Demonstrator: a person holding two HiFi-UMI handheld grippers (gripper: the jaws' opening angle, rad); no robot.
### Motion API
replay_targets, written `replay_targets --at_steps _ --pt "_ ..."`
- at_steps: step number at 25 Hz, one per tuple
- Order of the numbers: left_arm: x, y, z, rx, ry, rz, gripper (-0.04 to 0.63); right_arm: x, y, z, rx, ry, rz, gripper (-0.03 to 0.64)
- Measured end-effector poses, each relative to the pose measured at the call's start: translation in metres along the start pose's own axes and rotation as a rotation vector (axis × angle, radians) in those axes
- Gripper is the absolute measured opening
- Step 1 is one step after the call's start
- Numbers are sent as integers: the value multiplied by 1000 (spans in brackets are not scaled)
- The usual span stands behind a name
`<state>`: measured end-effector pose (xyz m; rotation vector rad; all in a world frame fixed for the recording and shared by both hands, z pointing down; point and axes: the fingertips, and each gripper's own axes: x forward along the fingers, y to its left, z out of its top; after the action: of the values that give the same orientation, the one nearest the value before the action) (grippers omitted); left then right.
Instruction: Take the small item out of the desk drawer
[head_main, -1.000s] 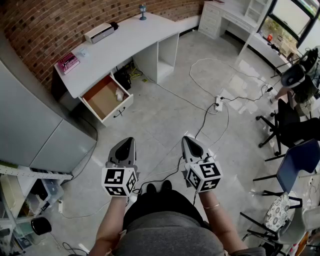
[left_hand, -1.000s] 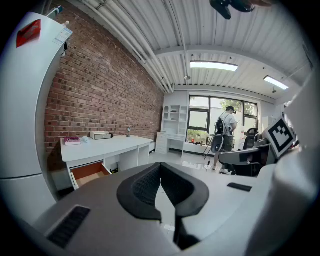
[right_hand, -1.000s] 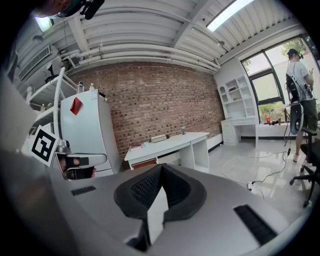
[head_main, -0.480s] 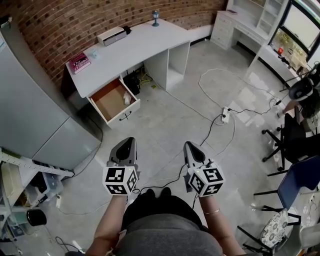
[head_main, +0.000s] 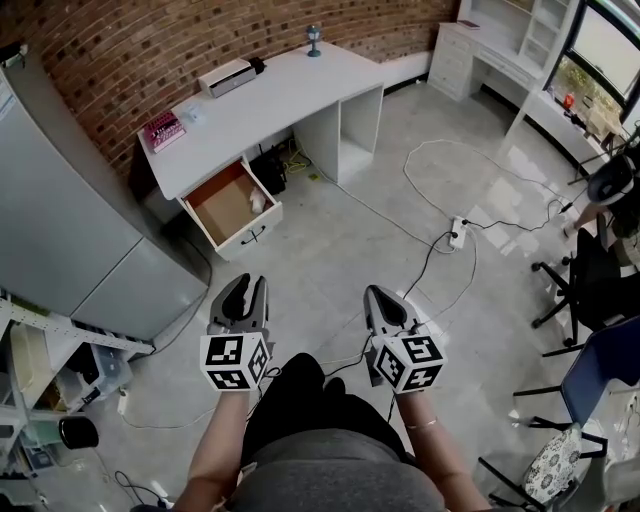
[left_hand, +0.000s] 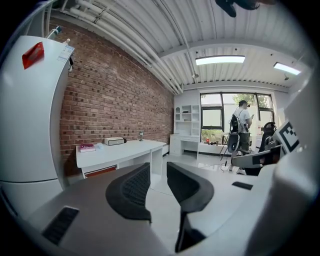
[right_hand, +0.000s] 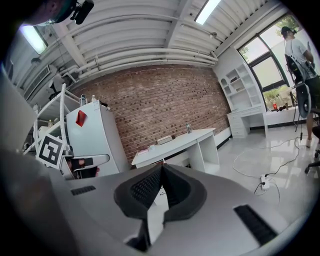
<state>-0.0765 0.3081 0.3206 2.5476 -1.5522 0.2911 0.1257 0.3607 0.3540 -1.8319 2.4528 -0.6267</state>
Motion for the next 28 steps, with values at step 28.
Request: replay_targets --at_steps 28 --pt "183 129 -2 -88 72 -23 170 218 -25 29 29 97 -8 5"
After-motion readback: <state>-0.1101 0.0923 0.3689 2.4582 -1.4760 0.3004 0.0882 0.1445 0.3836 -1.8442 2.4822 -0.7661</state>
